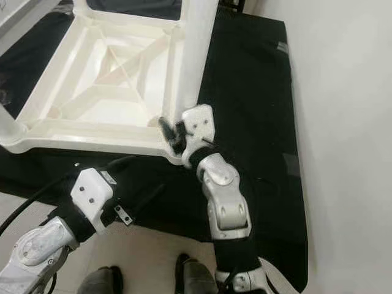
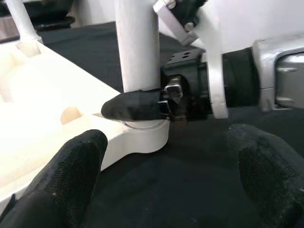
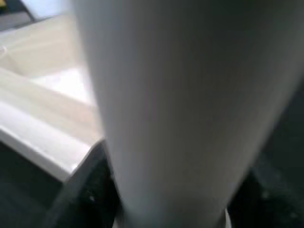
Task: Building children table
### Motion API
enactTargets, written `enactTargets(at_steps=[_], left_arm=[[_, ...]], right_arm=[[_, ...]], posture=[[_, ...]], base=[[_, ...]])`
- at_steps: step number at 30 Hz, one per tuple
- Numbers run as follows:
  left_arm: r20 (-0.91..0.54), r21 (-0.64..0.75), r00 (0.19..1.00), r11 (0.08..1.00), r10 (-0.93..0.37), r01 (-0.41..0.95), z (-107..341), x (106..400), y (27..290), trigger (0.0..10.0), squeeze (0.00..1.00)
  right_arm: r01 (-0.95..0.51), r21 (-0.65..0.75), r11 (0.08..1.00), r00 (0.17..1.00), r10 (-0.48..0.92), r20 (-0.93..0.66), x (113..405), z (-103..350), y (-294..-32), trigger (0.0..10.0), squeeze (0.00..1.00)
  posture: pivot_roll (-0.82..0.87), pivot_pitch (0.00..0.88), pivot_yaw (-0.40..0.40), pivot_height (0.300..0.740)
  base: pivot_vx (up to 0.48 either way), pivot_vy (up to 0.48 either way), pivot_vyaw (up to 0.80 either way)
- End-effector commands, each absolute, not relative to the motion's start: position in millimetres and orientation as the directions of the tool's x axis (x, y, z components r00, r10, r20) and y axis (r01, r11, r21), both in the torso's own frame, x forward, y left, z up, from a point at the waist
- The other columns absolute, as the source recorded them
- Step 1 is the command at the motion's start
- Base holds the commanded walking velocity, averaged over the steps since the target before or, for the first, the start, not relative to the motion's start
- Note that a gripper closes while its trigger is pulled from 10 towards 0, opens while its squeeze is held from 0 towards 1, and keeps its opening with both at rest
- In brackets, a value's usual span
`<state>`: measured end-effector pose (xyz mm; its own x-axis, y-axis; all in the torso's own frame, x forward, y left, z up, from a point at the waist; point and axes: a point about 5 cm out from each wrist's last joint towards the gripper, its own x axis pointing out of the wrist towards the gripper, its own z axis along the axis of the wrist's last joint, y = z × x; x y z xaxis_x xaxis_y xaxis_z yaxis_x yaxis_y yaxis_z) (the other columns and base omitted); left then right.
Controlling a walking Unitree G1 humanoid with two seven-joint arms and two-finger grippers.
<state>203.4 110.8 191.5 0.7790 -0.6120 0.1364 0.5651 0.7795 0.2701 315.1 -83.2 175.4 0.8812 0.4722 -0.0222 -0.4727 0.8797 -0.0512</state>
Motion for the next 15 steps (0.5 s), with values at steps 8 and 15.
enactTargets(at_steps=[8,15], left_arm=[[0.131,0.264,0.773,0.773,-0.621,0.577,189.8,202.8,105.6,10.0,0.00],[0.134,0.266,0.778,0.778,-0.614,0.569,190.7,201.7,105.4,10.0,0.00]], right_arm=[[-0.760,-0.101,0.642,0.628,0.766,0.136,344.3,222.9,-94.7,10.0,0.00],[-0.887,-0.202,0.414,0.402,0.910,0.100,347.3,238.7,-115.5,10.0,0.00]], posture=[[0.10,0.271,-0.138,0.740],[0.12,0.276,-0.142,0.740]], base=[[0.000,0.000,0.00],[0.000,0.000,0.00]])
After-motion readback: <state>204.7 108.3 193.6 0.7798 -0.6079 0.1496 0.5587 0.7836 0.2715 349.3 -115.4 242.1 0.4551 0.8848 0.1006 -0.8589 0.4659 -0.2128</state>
